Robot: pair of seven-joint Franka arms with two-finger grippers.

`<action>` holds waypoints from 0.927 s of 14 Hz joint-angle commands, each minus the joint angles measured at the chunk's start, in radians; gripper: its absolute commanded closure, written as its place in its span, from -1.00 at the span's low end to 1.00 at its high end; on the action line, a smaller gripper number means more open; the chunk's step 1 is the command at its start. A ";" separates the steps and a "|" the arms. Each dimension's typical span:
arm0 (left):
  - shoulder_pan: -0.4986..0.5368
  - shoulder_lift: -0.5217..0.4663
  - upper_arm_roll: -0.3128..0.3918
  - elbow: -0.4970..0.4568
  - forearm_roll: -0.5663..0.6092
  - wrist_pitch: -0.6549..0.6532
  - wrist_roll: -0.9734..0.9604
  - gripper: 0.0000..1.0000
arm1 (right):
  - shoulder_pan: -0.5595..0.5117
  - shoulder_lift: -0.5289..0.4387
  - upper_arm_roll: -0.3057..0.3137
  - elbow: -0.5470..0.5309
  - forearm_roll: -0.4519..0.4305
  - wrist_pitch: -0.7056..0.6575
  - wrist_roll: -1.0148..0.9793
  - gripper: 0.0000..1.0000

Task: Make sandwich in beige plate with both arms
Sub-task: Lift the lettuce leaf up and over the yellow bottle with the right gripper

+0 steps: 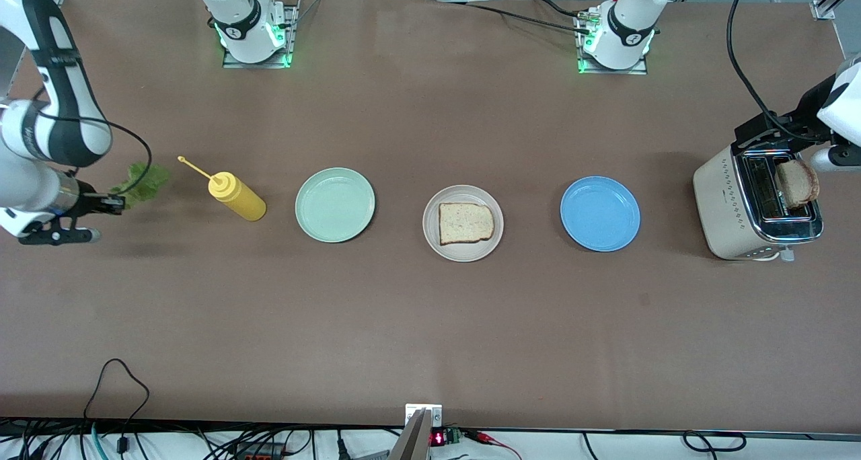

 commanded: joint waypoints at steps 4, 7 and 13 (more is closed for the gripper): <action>0.007 -0.004 0.006 -0.002 -0.013 0.023 0.014 -1.00 | -0.010 -0.148 0.009 0.155 0.095 -0.334 -0.205 1.00; 0.007 -0.003 0.008 0.001 -0.011 0.025 0.014 -1.00 | 0.006 -0.154 0.012 0.258 0.196 -0.485 -0.196 1.00; 0.005 -0.003 0.006 0.001 -0.011 0.025 0.014 -1.00 | 0.053 -0.157 0.092 0.313 0.272 -0.596 0.076 1.00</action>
